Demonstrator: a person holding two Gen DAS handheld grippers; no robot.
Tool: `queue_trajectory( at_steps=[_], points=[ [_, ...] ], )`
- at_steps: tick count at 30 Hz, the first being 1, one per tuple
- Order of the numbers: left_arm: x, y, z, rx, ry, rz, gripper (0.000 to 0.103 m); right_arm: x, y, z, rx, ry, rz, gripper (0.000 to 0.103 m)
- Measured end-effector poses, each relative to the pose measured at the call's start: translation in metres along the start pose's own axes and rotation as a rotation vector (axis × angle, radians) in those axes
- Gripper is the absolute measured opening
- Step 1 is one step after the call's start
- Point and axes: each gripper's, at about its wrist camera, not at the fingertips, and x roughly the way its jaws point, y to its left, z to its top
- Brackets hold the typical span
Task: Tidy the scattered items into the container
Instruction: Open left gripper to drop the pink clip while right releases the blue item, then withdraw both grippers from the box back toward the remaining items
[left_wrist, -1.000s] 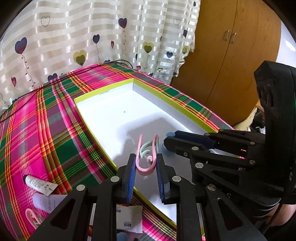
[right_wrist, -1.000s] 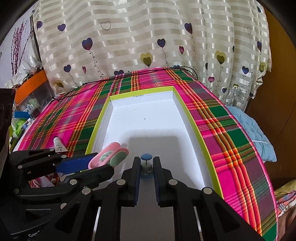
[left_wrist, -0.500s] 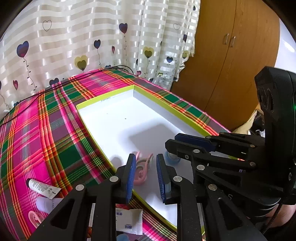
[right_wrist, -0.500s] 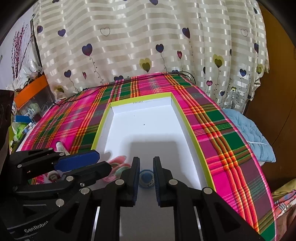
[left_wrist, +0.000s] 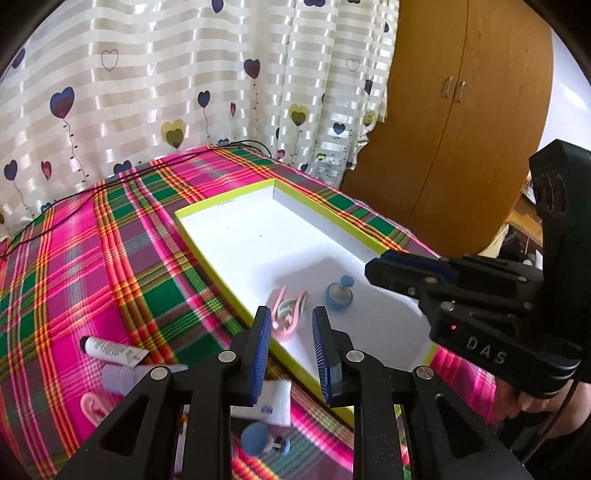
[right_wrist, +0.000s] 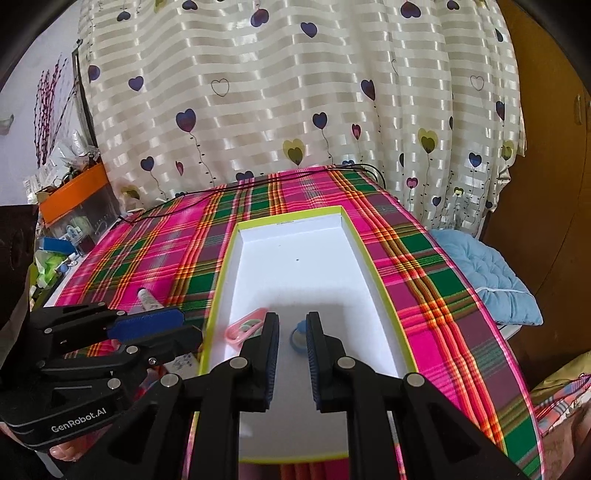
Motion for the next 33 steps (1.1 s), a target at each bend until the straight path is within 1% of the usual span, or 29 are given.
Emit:
queue_trajectory(
  at_steps=[10,16,19,22,33],
  points=[
    [-0.027,0.0,-0.018,-0.017,-0.008,0.027,0.024,-0.023,0.02,-0.014,-0.023,-0.011,0.016,0.016],
    [-0.041,0.002,-0.029,-0.028,-0.008,0.056,0.024,-0.034,0.032,-0.022,-0.045,-0.022,0.026,0.022],
    [-0.048,0.006,-0.037,-0.041,-0.009,0.064,0.024,-0.038,0.037,-0.027,-0.051,-0.022,0.034,0.025],
    [-0.055,0.011,-0.045,-0.053,-0.008,0.072,0.024,-0.04,0.041,-0.03,-0.053,-0.02,0.045,0.027],
    [-0.076,0.033,-0.068,-0.098,-0.012,0.105,0.024,-0.046,0.055,-0.038,-0.076,-0.018,0.076,0.028]
  ],
)
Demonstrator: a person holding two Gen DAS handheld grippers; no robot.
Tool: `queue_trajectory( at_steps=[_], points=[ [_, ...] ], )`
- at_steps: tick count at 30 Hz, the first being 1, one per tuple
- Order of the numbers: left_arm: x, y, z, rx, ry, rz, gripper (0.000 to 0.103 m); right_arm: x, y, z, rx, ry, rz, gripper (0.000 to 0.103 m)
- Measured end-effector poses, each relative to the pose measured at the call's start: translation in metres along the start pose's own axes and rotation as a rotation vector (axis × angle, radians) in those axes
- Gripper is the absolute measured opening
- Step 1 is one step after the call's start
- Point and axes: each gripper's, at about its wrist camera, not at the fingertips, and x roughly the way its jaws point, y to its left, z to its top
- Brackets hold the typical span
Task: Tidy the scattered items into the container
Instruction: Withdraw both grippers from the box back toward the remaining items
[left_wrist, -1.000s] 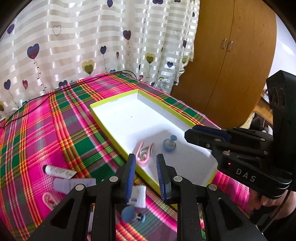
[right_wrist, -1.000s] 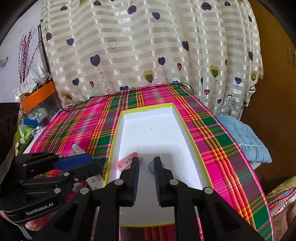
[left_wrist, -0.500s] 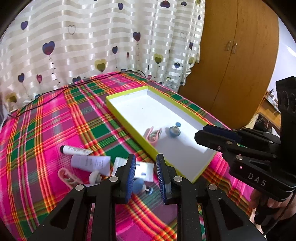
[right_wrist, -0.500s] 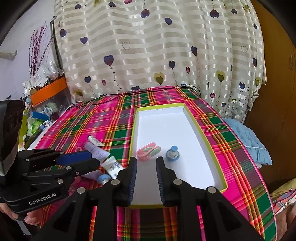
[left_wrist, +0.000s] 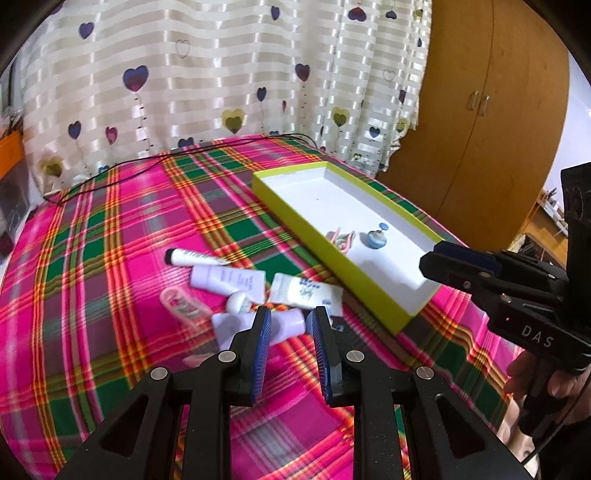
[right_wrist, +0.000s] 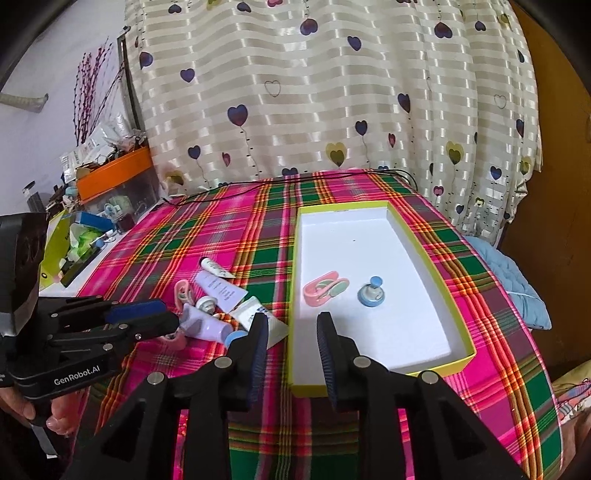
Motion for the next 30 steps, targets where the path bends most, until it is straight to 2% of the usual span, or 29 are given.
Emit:
queue_trajectory(
  at_steps=[30],
  points=[
    [-0.023,0.037,-0.026,-0.063,-0.002,0.033,0.024,0.005,0.029,-0.004,-0.075,0.04,0.086,0.028]
  ],
)
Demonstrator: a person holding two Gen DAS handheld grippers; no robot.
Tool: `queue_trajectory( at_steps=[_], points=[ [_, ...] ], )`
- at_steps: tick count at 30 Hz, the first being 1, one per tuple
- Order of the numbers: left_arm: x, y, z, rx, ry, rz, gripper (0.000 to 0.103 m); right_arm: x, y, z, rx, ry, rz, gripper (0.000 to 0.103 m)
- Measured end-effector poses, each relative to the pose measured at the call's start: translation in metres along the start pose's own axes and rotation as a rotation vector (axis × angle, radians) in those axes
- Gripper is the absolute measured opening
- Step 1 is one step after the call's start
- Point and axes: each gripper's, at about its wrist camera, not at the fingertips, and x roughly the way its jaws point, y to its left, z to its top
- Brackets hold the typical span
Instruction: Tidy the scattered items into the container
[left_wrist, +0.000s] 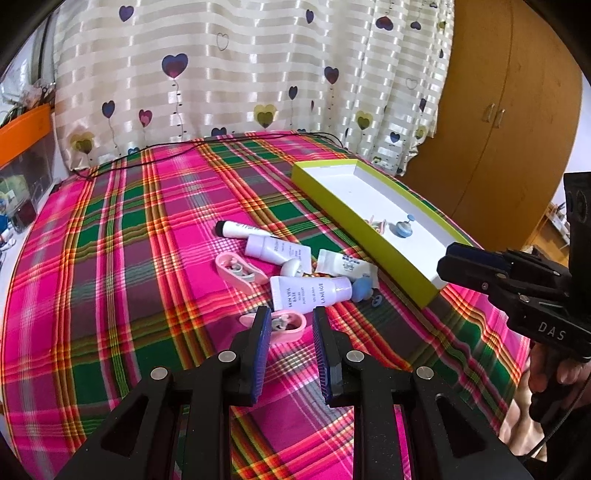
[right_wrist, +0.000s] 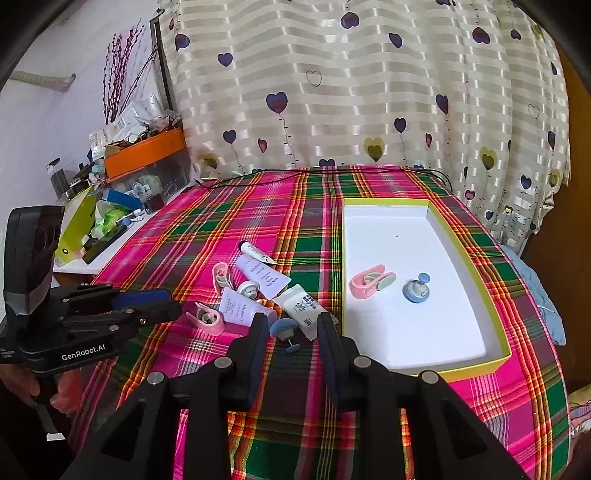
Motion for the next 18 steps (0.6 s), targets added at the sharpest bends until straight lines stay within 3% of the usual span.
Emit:
queue_trajectory(
  at_steps=[18],
  points=[
    [0.012,0.016,-0.008,-0.023,0.026,-0.004,0.024,0.022,0.005,-0.003,-0.02,0.052,0.03,0.028]
  ],
)
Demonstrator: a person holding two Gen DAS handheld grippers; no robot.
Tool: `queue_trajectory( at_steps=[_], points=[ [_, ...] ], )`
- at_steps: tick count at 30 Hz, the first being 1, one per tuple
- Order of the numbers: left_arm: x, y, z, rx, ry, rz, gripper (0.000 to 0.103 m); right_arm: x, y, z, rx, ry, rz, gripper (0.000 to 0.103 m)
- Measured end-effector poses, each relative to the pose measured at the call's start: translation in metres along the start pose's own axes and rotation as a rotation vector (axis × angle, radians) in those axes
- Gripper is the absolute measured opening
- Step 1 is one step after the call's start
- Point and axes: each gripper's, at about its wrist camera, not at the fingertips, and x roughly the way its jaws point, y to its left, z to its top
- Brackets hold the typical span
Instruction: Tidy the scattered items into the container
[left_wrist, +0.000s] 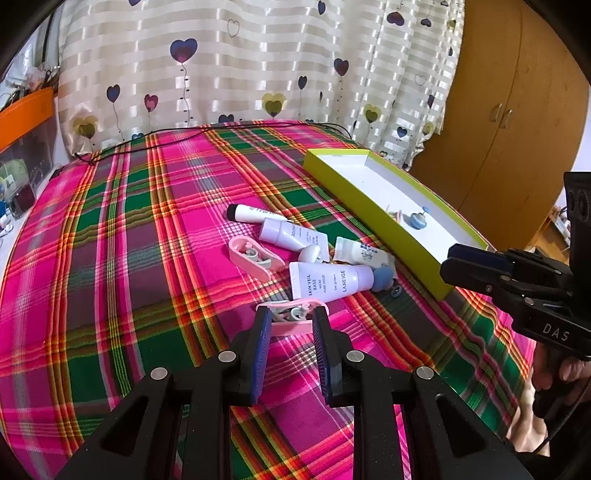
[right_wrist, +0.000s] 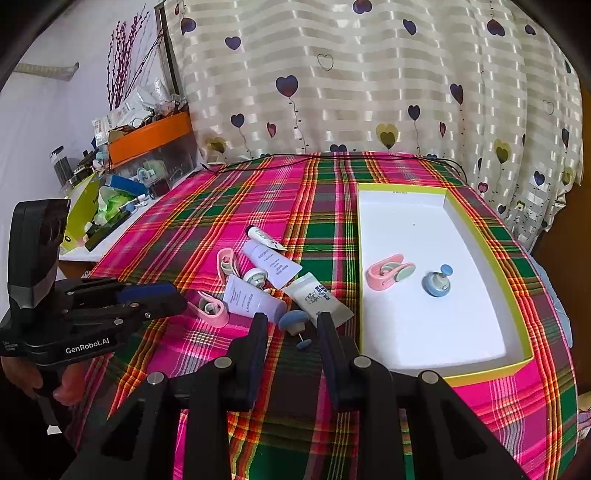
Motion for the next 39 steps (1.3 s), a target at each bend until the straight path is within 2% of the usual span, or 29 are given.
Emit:
queue_trajectory(
  at_steps=[32,39],
  points=[
    [0.03,0.02,0.016,0.016,0.015,-0.024,0.024,0.045,0.007,-0.002,-0.026,0.109,0.006,0.028],
    [0.038,0.017,0.017,0.035,0.032,-0.085,0.024,0.054,0.007,0.0,-0.044,0.138,-0.013,0.028]
  ],
)
